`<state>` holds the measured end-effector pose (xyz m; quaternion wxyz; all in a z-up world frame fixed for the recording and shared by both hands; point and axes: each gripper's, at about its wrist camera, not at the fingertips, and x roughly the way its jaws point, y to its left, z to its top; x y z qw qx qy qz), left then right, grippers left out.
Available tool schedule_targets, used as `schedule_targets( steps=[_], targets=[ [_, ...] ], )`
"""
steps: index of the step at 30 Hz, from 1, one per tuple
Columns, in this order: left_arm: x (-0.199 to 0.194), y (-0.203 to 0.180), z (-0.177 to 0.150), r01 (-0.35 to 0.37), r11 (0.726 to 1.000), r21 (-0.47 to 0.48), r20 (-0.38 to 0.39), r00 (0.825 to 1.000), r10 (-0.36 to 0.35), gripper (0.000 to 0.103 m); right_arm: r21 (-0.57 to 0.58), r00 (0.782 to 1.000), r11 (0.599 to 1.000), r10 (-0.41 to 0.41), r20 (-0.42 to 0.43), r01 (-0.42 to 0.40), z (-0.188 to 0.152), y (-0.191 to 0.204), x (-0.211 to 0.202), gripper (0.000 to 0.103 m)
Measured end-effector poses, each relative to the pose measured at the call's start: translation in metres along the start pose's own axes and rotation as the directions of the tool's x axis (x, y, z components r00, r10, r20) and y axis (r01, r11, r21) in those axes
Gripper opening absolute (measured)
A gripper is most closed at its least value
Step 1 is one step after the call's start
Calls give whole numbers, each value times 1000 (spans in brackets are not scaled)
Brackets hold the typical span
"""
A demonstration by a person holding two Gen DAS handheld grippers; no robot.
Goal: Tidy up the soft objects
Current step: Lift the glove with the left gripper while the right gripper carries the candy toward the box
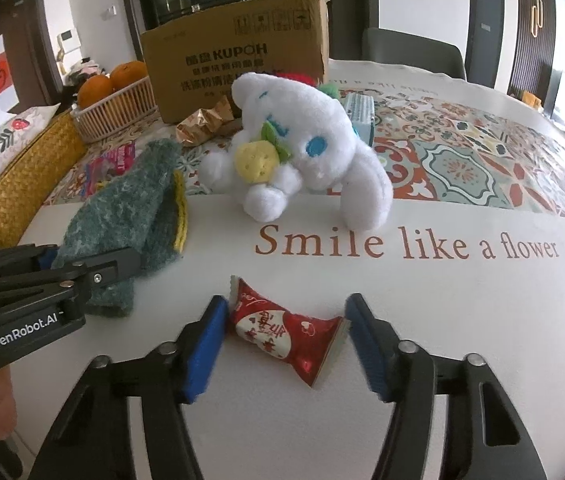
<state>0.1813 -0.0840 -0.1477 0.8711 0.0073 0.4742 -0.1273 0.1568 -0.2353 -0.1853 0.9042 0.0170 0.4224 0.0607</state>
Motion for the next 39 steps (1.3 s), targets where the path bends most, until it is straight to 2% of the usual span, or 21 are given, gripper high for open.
schedule_targets(
  steps=[1,4,10,18,29,39],
  targets=[
    [0,0,0,0,1000,0,1,1000,0,35,-1,1000,1000,-2,-1,2,0,0,0,55],
    [-2,1,-1,1,1000,-1,5,1000,-1,33,-3,1000,1000,1,2,-1,-1,2,-1,53],
    [-12,2,-3,4,1000,2,29,1000,-4,30,0,1000,1000,8,3,-8,1,4,-6,52],
    [-35,4,1,13,1000,10,98,995,-14,29,16,998,1000,8,57,-9,10,7,-29,52],
    [-79,9,23,4,999,33,224,975,-11,29,3,985,1000,7,172,-8,36,19,-65,52],
    [-104,22,49,1,999,42,295,955,-13,29,-16,962,1000,21,273,-17,69,34,-87,52]
  ],
)
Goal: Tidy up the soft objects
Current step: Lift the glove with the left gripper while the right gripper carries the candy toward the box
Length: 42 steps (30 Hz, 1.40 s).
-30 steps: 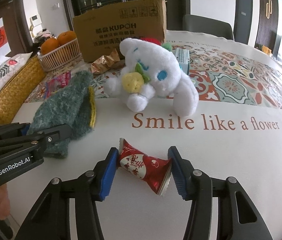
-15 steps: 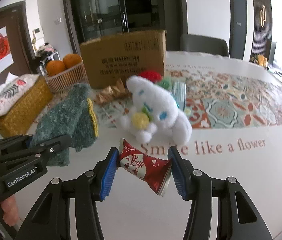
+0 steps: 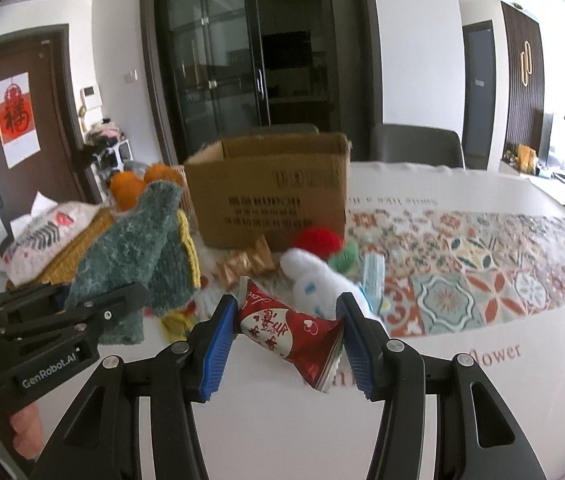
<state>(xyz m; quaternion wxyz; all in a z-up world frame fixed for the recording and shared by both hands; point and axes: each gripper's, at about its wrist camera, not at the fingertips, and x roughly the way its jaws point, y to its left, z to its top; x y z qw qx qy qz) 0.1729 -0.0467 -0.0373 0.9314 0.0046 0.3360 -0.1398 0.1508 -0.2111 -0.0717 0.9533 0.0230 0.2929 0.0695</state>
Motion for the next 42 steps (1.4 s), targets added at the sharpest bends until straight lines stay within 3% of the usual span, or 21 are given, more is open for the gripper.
schedule_targets(
  steps=[27,42],
  targets=[
    [4,27,98,-2,998,59,151,989,-7,29,41,989,998,51,137,-57,108,4,19,52],
    [38,43,150,-14,996,91,153,988,0,29,22,985,998,50,163,-55,170,1,51,53]
  ],
)
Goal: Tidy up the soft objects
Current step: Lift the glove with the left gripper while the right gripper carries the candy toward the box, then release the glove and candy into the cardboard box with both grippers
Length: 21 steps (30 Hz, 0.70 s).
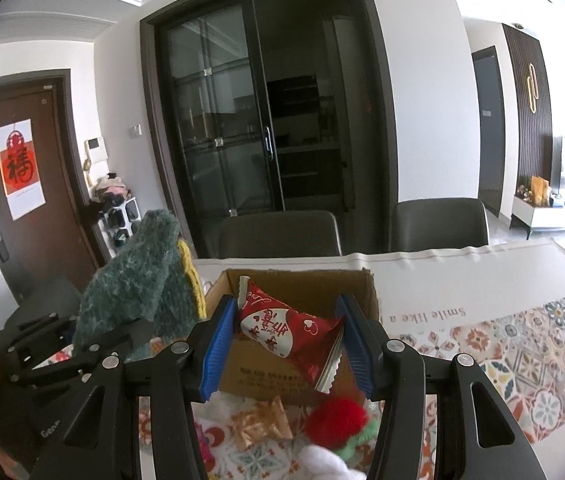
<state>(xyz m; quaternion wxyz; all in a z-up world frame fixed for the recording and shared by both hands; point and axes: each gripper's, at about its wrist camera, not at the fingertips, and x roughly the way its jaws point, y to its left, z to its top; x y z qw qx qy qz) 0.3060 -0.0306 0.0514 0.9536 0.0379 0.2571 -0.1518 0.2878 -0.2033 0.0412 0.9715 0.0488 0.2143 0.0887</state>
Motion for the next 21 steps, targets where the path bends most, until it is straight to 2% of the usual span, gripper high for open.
schedule_targets(
  steps=[7,12,17,21],
  targets=[
    [23,2,16,19,1000,12,-43,999,-18,29,-12,999,1000,0,-41,-1,25,-7,28,53],
    [49,3,31,26,998,49,-96,995,-21,29,-21,994,1000,2,-109,-5,39,-13,58,53],
    [74,1,39,43,997,57,-164,986,-33,29,-8,981,1000,22,-191,-24,48,-23,90,53],
    [99,3,42,59,997,45,-236,971,-47,29,3,962,1000,25,-271,-25,51,-27,120,53]
  ],
)
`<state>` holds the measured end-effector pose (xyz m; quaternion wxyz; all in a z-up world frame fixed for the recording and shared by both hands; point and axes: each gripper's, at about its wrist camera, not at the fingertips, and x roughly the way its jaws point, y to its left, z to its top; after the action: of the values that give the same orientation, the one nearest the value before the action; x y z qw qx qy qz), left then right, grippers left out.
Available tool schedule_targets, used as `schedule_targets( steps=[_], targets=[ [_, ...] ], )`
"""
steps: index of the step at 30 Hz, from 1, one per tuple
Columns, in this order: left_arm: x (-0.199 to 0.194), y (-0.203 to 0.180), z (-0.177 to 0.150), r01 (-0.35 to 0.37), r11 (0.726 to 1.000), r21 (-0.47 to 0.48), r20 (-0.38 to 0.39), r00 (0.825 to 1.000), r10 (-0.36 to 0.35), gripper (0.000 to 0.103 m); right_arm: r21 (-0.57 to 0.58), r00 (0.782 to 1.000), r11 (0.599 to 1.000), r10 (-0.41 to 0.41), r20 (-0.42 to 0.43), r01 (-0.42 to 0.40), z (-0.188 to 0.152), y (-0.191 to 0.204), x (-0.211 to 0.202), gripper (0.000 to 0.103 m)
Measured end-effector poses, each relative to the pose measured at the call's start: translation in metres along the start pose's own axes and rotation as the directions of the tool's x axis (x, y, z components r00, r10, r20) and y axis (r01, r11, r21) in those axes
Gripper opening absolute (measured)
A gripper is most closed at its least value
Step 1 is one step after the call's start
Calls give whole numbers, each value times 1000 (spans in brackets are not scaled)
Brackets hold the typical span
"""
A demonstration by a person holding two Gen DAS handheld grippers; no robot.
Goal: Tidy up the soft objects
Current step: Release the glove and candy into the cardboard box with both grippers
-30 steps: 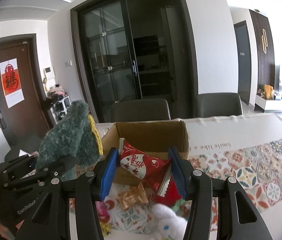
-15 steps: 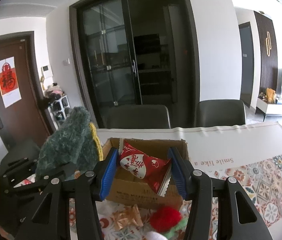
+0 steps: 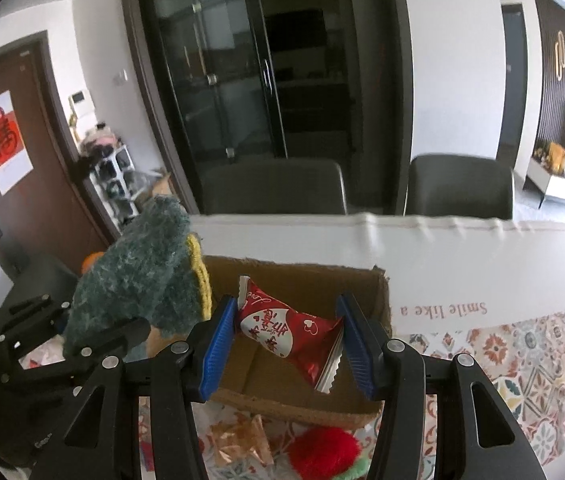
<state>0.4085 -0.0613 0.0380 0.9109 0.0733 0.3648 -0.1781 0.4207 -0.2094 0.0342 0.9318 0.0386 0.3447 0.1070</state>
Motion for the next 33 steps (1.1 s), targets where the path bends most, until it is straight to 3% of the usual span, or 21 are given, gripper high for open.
schedule_targets(
  steps=[6,13,17,21,27,33],
  targets=[
    [43,6,4,13,1000,-16,-128,992,-15,29,25,995,1000,4,-101,-1,2,-12,41,53],
    [76,9,-1,20,999,-41,-209,978,-28,30,13,980,999,-45,-192,48,-4,-19,81,53],
    [83,10,-3,20,999,-51,-212,977,-30,39,12,975,999,-39,-219,43,-7,-22,91,54],
    [85,15,-4,20,998,-63,-220,975,-33,55,12,971,999,-32,-236,36,-8,-21,96,70],
    [74,15,-5,-6,998,-70,-198,980,-8,68,15,976,999,-32,-213,36,-6,-20,88,72],
    [52,15,-4,-55,995,-82,-179,983,40,74,40,980,998,-45,-194,54,-7,-19,75,72]
  ],
)
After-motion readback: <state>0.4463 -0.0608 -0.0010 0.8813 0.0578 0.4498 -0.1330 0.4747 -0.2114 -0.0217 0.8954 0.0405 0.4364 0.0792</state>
